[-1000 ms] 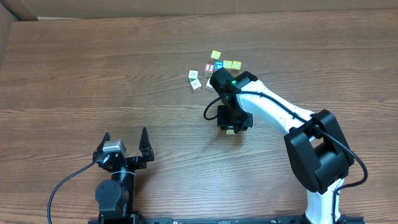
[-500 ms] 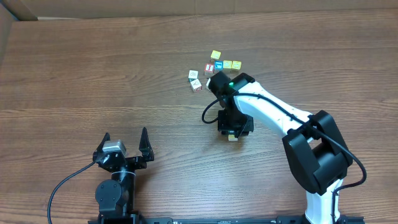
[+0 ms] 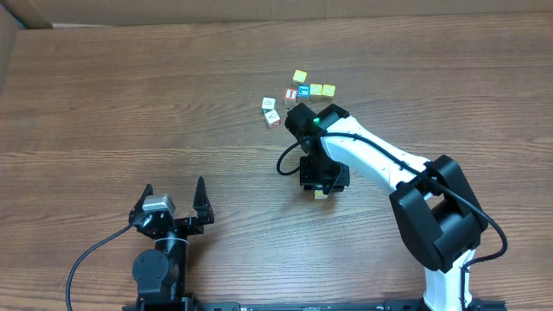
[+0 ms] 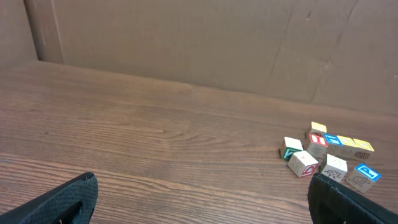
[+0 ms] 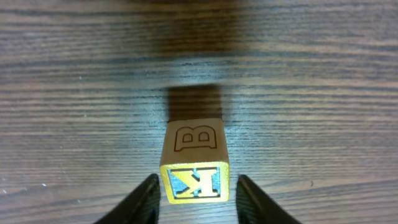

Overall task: Flip 5 blocks
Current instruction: 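Lower the rotated yellow block to the table and release it, then move the right gripper to the blue P block and grasp it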

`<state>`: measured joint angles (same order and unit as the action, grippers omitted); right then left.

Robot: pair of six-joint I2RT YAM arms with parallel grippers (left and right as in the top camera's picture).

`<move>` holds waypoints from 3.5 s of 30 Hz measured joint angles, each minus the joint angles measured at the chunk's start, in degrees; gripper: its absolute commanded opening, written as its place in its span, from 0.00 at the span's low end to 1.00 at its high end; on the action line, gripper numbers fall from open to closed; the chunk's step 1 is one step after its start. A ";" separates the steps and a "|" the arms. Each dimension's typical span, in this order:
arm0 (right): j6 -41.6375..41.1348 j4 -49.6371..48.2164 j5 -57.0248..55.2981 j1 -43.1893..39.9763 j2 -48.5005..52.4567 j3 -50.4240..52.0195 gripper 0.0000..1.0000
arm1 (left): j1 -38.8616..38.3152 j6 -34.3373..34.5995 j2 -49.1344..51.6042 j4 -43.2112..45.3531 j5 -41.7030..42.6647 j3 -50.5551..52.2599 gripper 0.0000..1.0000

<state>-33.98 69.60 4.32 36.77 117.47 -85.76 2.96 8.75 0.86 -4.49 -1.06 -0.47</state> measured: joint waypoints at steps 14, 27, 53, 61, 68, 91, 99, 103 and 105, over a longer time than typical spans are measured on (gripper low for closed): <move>2.58 0.59 0.68 -1.46 0.00 -1.57 0.69 | 0.00 0.00 0.00 0.00 0.00 0.00 1.00; 19.69 -10.80 4.70 -12.02 0.02 -11.72 0.88 | 0.00 0.00 0.00 0.00 0.00 0.00 1.00; 35.91 -32.83 1.18 -12.31 2.12 -3.74 0.65 | 0.00 0.00 0.00 0.00 0.00 0.00 1.00; 36.63 -39.65 1.44 -12.31 2.19 1.49 0.61 | 0.00 0.00 0.00 0.00 0.00 0.00 1.00; 36.96 -44.96 1.46 -12.28 2.16 4.39 0.56 | 0.00 0.00 0.00 0.00 0.00 0.00 1.00; 35.91 -46.21 4.90 -12.26 2.19 5.57 0.33 | 0.00 0.00 0.00 0.00 0.00 0.00 1.00; 34.42 -45.97 5.40 -12.26 2.19 5.57 0.43 | 0.00 0.00 0.00 -0.02 0.00 0.00 1.00; 34.23 -45.99 5.35 -12.26 2.19 5.57 0.43 | 0.00 0.00 0.00 -0.02 0.00 0.00 1.00; 34.18 -45.92 5.35 -12.26 2.19 5.57 0.44 | 0.00 0.00 0.00 0.00 0.00 0.00 1.00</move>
<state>0.21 23.68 9.67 24.51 119.66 -80.18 2.96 8.75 0.86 -4.49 -1.06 -0.47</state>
